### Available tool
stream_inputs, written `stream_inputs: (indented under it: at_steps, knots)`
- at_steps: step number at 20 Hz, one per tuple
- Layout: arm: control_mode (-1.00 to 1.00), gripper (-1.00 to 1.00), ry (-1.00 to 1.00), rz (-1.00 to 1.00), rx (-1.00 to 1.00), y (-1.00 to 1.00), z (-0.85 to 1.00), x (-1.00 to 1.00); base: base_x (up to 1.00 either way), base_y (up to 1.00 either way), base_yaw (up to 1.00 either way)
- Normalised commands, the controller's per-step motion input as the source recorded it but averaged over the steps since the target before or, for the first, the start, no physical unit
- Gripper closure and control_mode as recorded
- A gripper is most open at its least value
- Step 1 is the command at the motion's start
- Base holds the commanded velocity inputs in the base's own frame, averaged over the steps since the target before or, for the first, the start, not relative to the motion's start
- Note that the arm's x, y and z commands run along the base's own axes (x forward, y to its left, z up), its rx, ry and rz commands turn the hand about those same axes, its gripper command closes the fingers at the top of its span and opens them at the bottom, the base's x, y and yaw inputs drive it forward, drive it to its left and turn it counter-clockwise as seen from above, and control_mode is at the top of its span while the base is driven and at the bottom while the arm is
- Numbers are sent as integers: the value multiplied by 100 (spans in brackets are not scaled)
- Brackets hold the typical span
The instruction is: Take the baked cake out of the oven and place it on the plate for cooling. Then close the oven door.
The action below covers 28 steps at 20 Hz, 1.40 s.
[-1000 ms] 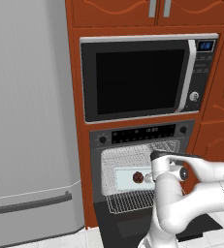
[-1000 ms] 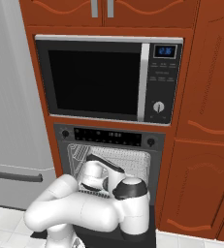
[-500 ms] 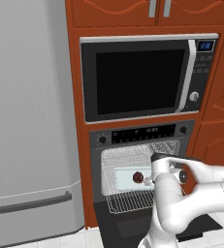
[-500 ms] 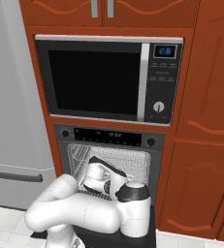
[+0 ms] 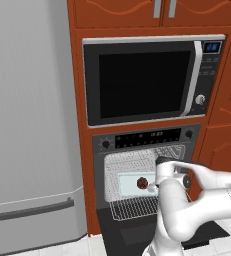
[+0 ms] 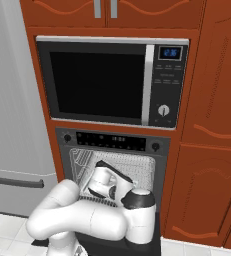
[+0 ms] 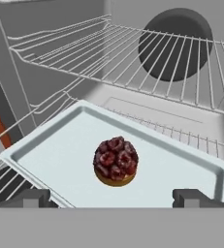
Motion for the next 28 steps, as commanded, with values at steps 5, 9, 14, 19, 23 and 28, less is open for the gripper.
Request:
stream_inputs:
  at_steps: [5,9,14,19,23,28]
  knots:
    - [-100,-100,3,0,0,0,0,27,0,0,0]
    - [-100,-100,2,0,0,0,-6,24,0,0,0]
    - [-100,-100,0,0,0,1,-17,18,0,0,0]
    - [-100,-100,0,0,0,0,-27,4,0,0,0]
    - [-100,-100,0,0,0,4,-30,0,0,0,0]
    - [-100,-100,2,0,0,12,-26,0,0,0,0]
